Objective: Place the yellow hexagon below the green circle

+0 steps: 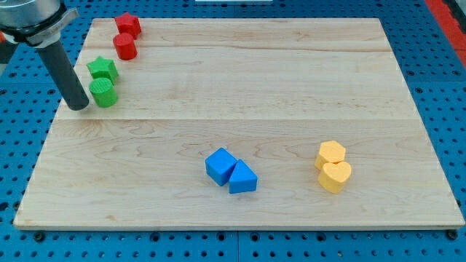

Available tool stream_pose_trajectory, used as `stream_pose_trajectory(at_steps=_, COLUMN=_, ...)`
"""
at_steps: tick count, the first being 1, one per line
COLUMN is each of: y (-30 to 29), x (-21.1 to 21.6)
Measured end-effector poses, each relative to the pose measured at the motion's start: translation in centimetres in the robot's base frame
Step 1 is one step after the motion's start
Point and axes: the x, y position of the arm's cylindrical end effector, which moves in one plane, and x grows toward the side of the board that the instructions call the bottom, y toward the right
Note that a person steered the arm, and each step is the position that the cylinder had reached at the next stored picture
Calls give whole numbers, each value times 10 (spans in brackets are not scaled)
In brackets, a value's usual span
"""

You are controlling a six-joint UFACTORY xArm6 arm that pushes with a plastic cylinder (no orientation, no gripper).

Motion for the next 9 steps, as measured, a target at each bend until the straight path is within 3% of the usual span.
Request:
stream_pose_trajectory(at_steps=1, y=73, x=10)
stream_pose_trajectory(at_steps=3, y=310, x=-11)
stream_pose_trajectory(at_steps=4, y=329, x=43)
stream_pose_trajectory(at_steps=6, y=462, x=84)
stream_pose_trajectory(at_steps=7, y=446, x=131)
stream_pose_trajectory(at_steps=9, y=248, x=108)
